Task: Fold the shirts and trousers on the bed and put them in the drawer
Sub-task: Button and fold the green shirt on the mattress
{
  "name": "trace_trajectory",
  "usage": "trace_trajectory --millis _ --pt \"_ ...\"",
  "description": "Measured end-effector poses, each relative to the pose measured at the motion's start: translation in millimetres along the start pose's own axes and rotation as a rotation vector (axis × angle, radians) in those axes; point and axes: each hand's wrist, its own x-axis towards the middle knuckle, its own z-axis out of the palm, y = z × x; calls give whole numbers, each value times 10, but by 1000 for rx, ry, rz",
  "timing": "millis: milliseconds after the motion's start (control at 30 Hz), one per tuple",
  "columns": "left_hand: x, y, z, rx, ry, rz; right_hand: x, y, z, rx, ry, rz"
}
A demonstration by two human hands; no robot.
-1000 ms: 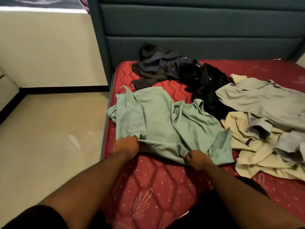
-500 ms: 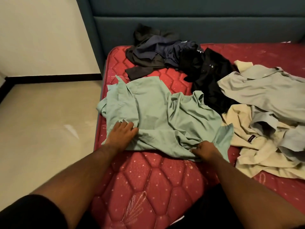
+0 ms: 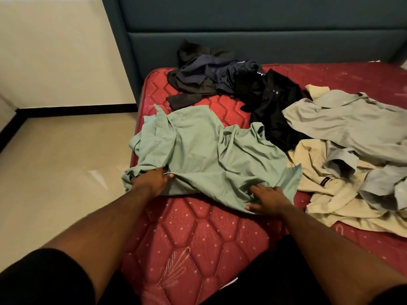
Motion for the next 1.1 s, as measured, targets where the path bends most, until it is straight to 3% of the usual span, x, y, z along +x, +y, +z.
trace_trajectory --millis 67,167,267,333,433,567,667,767,867,967,1100 --pt "-51 -27 -112 17 52 -61 -22 -70 -42 120 -28 -43" --pt "-129 -16 -326 20 142 -110 -98 -274 -136 -155 -86 -99" --pt "-248 31 -652 -66 190 -73 -147 -363 -322 -206 109 -61" --pt "-376 -17 -947 -110 233 27 -187 -349 -600 -124 310 23" --pt "-463 -117 -1398 44 208 226 -239 -241 -1308 108 491 266" --pt "-615 16 -1987 137 344 162 -270 -193 -2383 364 549 373" --pt "-690 107 -2318 -78 464 61 -447 -334 -2907 466 716 416" --pt "-849 154 -2572 -368 715 50 -760 -461 -3214 356 900 368" --pt "-1103 229 -2720 -452 894 38 -1051 -477 -3338 233 994 316" --pt "-1177 189 -2743 -250 626 42 -1244 -442 -3320 100 907 295" --pt "-1327 256 -2379 131 111 78 -1405 -464 -2889 27 501 355"
